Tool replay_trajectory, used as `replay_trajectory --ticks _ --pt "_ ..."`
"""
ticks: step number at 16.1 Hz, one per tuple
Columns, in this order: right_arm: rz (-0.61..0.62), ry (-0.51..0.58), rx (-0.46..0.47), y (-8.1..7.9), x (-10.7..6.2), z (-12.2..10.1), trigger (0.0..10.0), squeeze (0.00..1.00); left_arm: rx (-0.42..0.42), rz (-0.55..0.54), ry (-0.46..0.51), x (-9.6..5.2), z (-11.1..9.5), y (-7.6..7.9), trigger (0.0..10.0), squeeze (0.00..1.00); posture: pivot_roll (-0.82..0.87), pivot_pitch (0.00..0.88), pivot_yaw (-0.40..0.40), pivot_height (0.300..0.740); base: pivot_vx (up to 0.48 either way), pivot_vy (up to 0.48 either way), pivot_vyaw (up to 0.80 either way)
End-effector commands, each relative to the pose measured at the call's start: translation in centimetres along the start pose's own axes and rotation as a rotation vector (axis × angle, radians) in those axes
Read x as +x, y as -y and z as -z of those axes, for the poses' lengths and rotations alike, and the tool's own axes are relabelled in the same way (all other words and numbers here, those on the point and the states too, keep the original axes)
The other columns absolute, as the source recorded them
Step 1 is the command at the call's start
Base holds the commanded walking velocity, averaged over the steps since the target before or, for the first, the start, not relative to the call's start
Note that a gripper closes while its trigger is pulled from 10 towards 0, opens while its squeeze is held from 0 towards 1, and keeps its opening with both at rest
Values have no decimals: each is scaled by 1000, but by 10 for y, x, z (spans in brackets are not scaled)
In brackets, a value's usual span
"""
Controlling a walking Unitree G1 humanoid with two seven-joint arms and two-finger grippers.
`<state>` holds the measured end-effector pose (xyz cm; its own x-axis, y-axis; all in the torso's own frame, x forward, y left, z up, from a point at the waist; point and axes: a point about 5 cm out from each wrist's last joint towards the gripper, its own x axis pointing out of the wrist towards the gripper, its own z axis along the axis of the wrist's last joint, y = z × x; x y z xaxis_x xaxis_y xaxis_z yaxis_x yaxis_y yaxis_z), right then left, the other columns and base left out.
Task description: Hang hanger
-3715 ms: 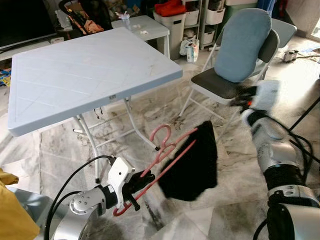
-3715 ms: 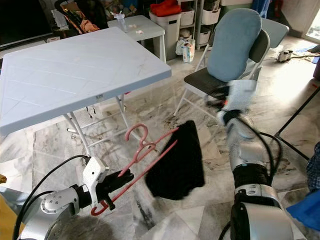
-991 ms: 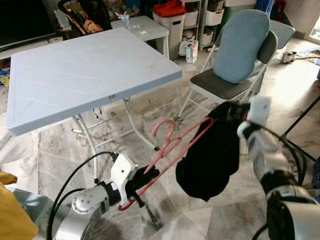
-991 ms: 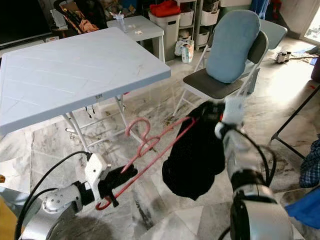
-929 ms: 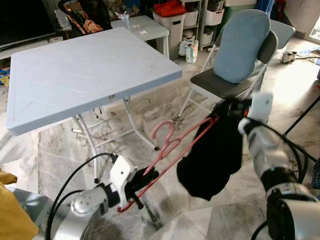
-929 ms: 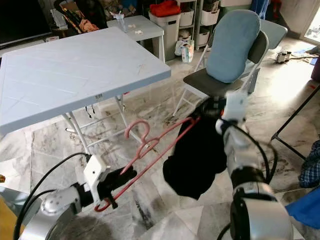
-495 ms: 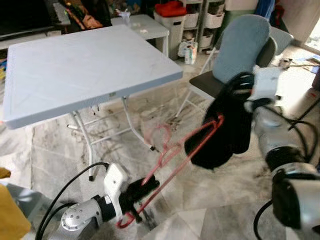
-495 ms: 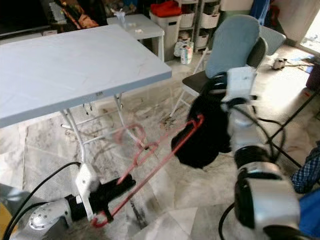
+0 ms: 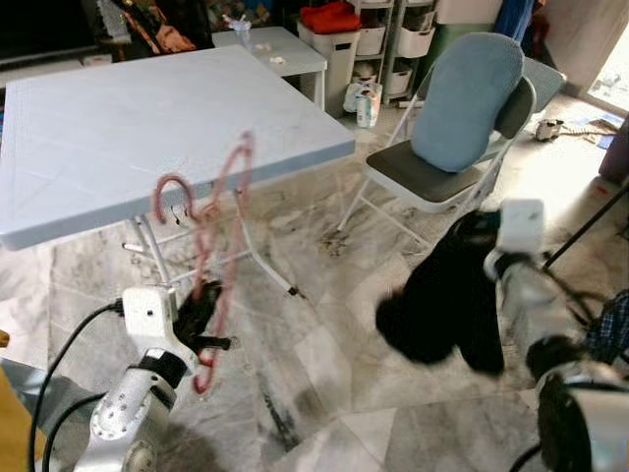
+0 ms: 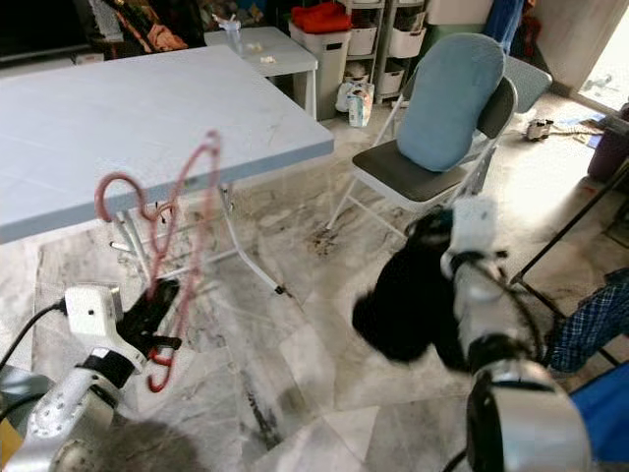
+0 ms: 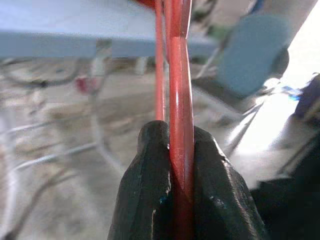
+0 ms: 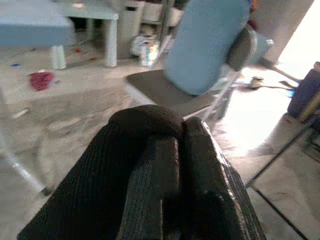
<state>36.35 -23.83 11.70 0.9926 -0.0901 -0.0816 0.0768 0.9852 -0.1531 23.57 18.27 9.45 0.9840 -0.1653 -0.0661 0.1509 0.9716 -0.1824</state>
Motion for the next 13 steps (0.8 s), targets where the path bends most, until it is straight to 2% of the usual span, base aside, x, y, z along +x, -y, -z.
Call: replay_trajectory --ticks 1,2,3,6,8,11,13 --pt "-39 86 -15 -6 2 -14 0 0 39 -62 6 1 3 -3 10000 0 34 0 -88 740 0 0 0" --pt "-47 88 -10 -8 1 -13 0 0 44 -65 13 2 3 -3 10000 0 40 0 -91 740 0 0 0" --pt "-81 93 -9 -21 1 -11 0 0 35 -91 37 7 0 -6 10000 0 57 0 -77 740 0 0 0" --pt "-112 101 -2 -35 2 -12 0 0 51 -117 78 18 -9 -12 10000 0 55 0 -79 740 0 0 0" --pt "-160 81 -14 -48 -1 -5 0 0 68 -149 91 23 -10 -20 10000 0 40 0 -88 740 0 0 0" --pt "-193 60 -4 -56 -11 10 0 0 29 -231 92 12 -2 -29 10000 0 32 0 -75 740 0 0 0" --pt "-203 91 18 -58 -11 6 0 0 10 -286 88 6 4 -31 10000 0 25 0 -56 740 0 0 0"
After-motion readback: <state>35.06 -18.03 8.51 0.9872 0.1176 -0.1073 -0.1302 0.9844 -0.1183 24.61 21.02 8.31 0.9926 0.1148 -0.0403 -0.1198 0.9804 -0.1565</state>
